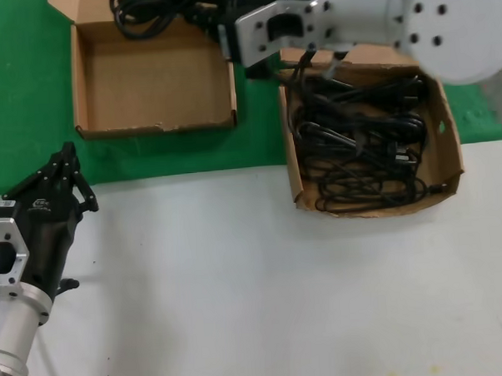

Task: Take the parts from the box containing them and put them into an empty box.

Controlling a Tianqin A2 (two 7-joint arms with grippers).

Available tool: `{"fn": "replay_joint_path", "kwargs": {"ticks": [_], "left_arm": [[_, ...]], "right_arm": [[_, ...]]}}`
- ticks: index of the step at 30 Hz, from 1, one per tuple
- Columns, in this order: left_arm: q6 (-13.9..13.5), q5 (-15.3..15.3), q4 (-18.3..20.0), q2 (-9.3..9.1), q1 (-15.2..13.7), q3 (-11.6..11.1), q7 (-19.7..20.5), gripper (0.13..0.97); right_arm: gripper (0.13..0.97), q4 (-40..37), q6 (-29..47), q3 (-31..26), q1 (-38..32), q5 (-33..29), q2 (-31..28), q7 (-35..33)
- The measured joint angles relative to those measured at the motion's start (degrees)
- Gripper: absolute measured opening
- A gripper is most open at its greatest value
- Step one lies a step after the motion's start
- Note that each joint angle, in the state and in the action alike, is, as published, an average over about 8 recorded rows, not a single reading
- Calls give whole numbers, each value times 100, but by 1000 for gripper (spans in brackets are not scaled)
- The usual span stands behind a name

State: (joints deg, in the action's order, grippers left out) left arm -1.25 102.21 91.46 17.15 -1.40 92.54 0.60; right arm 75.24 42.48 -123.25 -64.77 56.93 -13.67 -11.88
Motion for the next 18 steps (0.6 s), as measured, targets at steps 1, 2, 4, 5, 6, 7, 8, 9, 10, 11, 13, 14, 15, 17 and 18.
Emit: {"fn": "replay_joint_path", "kwargs": {"ticks": [1, 2, 4, 5, 6, 7, 8, 9, 10, 11, 13, 14, 15, 17, 18], "left_arm": [[0, 0, 0, 0, 0, 0, 0, 145], [0, 0, 0, 0, 0, 0, 0, 145], [0, 0, 0, 0, 0, 0, 0, 145], [0, 0, 0, 0, 0, 0, 0, 145], [0, 0, 0, 0, 0, 0, 0, 145], [0, 0, 0, 0, 0, 0, 0, 145], [0, 0, 0, 0, 0, 0, 0, 145], [0, 0, 0, 0, 0, 0, 0, 145], [0, 0, 0, 0, 0, 0, 0, 145], [0, 0, 0, 0, 0, 0, 0, 145], [0, 0, 0, 0, 0, 0, 0, 145], [0, 0, 0, 0, 0, 0, 0, 145], [0, 0, 0, 0, 0, 0, 0, 145], [0, 0, 0, 0, 0, 0, 0, 145], [0, 0, 0, 0, 0, 0, 0, 145]], "right_arm": [[206, -119, -72, -24, 2, 23, 75, -70], [206, -251, -156, -46, 4, 58, 153, -157], [206, -531, -337, -82, 9, 159, 304, -366], [206, -685, -434, -94, 13, 231, 381, -495], [206, -842, -530, -104, 16, 312, 455, -634], [206, -1000, -621, -112, 18, 400, 526, -779], [211, -1164, -709, -118, 22, 493, 595, -931], [217, -1326, -792, -124, 26, 592, 660, -1091], [222, -1476, -863, -128, 31, 685, 716, -1242], [227, -1622, -925, -131, 36, 777, 768, -1390], [238, -1870, -1022, -138, 46, 934, 849, -1644], [243, -1965, -1056, -142, 51, 995, 876, -1743], [249, -2038, -1082, -145, 56, 1043, 892, -1820], [262, -2096, -1109, -144, 60, 1098, 889, -1902], [276, -2082, -1112, -139, 61, 1100, 869, -1903]]}}
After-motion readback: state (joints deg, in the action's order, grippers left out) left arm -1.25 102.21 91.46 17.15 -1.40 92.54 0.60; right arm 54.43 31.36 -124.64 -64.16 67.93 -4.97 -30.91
